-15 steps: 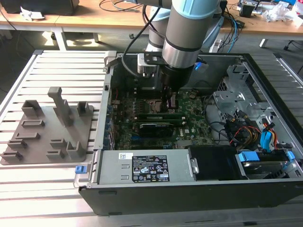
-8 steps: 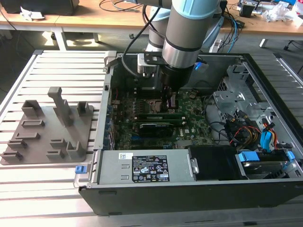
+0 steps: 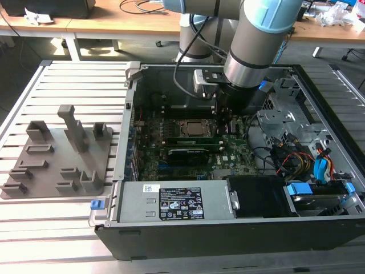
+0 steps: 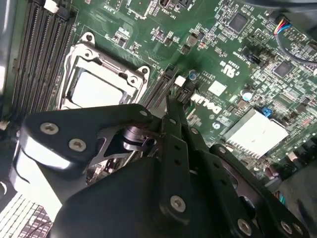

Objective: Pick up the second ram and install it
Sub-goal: 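Press down the second ram until it locks into place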

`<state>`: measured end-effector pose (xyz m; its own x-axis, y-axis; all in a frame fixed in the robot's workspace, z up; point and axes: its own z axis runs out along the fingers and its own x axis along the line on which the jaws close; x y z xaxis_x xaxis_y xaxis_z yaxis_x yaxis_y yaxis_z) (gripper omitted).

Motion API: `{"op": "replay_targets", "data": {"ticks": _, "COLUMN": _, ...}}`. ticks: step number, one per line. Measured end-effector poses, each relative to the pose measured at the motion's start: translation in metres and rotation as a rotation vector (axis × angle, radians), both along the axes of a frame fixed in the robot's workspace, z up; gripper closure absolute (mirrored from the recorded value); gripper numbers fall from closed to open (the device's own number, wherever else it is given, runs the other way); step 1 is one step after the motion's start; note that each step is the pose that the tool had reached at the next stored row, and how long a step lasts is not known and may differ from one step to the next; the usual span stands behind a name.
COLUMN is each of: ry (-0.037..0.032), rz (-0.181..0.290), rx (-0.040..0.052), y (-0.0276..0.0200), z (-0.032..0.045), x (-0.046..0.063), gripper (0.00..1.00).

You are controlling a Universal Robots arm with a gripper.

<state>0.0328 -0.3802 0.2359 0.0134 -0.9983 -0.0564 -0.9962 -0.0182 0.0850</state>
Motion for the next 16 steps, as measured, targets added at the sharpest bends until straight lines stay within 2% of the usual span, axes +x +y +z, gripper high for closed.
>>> {"op": "replay_targets", "data": {"ticks": 3, "ry": 0.0003, "rz": 0.000, "rx": -0.0009, "y": -0.0001, "z": -0.0088, "x": 0.000, "gripper": 0.89}}
{"op": "replay_targets", "data": {"ticks": 6, "ry": -0.0009, "rz": 0.000, "rx": 0.0021, "y": 0.0009, "z": -0.0069, "x": -0.002, "gripper": 0.89}}
{"op": "replay_targets", "data": {"ticks": 7, "ry": -0.0041, "rz": 0.000, "rx": 0.0023, "y": 0.0007, "z": -0.0051, "x": -0.011, "gripper": 0.89}}
{"op": "replay_targets", "data": {"ticks": 10, "ry": -0.0072, "rz": 0.000, "rx": 0.0066, "y": 0.0007, "z": -0.0050, "x": -0.028, "gripper": 0.89}}
{"op": "replay_targets", "data": {"ticks": 11, "ry": -0.0082, "rz": 0.000, "rx": 0.0090, "y": 0.0007, "z": -0.0050, "x": -0.036, "gripper": 0.89}}
{"op": "replay_targets", "data": {"ticks": 12, "ry": -0.0093, "rz": 0.000, "rx": 0.0128, "y": 0.0007, "z": -0.0050, "x": -0.049, "gripper": 0.89}}
{"op": "replay_targets", "data": {"ticks": 14, "ry": -0.0102, "rz": 0.000, "rx": 0.0145, "y": 0.0007, "z": -0.0050, "x": -0.058, "gripper": 0.89}}
{"op": "replay_targets", "data": {"ticks": 15, "ry": -0.0118, "rz": 0.000, "rx": 0.0148, "y": 0.0007, "z": -0.0051, "x": -0.075, "gripper": 0.89}}
{"op": "replay_targets", "data": {"ticks": 16, "ry": -0.0125, "rz": 0.000, "rx": 0.0149, "y": 0.0008, "z": -0.0053, "x": -0.081, "gripper": 0.89}}
